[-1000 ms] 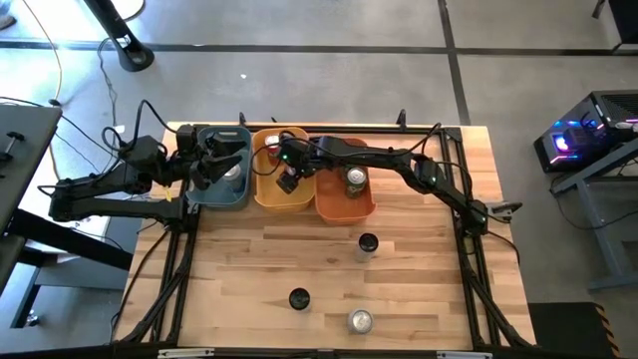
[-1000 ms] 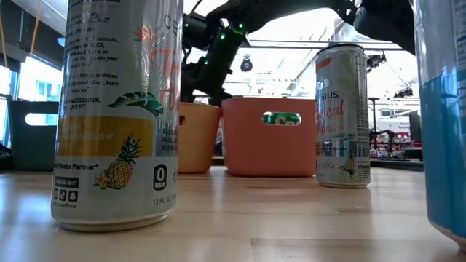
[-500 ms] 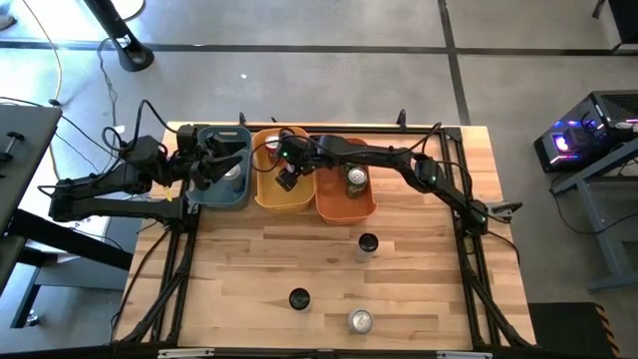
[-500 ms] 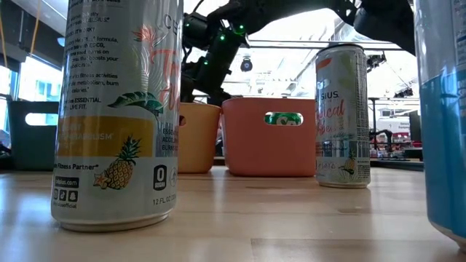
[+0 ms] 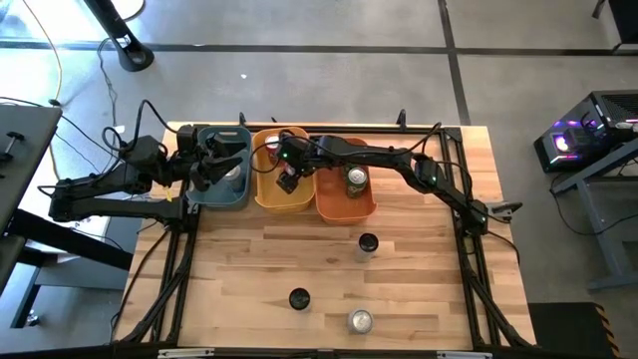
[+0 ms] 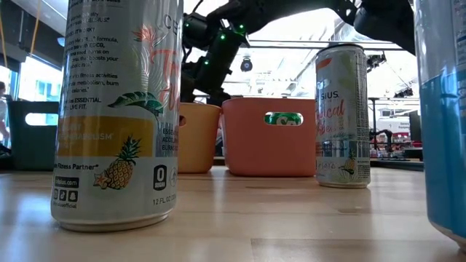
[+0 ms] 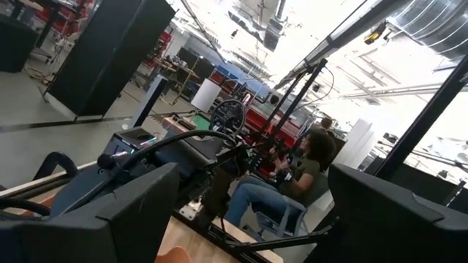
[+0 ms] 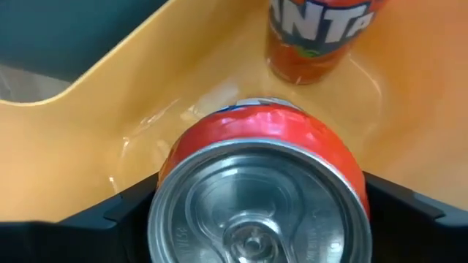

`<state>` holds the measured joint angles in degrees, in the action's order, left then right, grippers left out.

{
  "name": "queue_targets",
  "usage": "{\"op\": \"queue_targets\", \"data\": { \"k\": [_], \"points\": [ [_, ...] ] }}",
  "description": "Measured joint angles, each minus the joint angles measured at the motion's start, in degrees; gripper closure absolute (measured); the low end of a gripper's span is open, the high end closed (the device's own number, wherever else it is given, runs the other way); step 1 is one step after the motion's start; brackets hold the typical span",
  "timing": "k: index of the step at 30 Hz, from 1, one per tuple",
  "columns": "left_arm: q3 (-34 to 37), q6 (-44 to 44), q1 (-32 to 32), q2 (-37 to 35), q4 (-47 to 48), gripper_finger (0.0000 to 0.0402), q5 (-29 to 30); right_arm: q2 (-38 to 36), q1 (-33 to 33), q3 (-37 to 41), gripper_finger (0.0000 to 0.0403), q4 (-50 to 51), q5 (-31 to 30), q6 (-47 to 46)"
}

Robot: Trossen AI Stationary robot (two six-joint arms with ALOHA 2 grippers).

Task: Sort soda cans
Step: Put the orange soda can into the yellow bin

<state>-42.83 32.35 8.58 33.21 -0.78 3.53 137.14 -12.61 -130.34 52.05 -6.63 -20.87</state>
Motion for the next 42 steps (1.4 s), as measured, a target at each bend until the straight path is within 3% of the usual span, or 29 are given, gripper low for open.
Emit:
{"op": "queue_targets", "data": {
  "k": [10,24,28,32,37,42],
  "points": [
    [0.0,0.0,0.0,0.0,0.0,0.0057,0.0,-0.3,0.0,-0.1,0.0012,0.9,-2.3,0.4],
    [0.0,-1.0,0.0,-0.1,0.1,0.0057,-1.4,-3.4,-2.1,-0.2,0.0009,4.6,-1.2,2.9],
    [0.0,-1.4,0.0,-0.6,0.4,0.0057,-1.8,-4.6,-2.2,-0.2,0.0009,6.2,1.6,3.1],
    [-0.1,1.3,0.0,0.0,5.3,0.0057,-0.9,-5.6,-2.0,-0.1,0.0009,7.8,3.3,7.7],
    [0.0,3.5,0.1,3.5,14.6,0.0057,-1.8,-12.1,-2.4,-0.1,0.0009,10.9,-2.8,9.3],
    [-0.1,5.2,1.2,11.8,14.7,0.0057,-1.9,-18.2,-3.4,-0.1,0.0009,13.3,-9.1,10.6]
  ]
}}
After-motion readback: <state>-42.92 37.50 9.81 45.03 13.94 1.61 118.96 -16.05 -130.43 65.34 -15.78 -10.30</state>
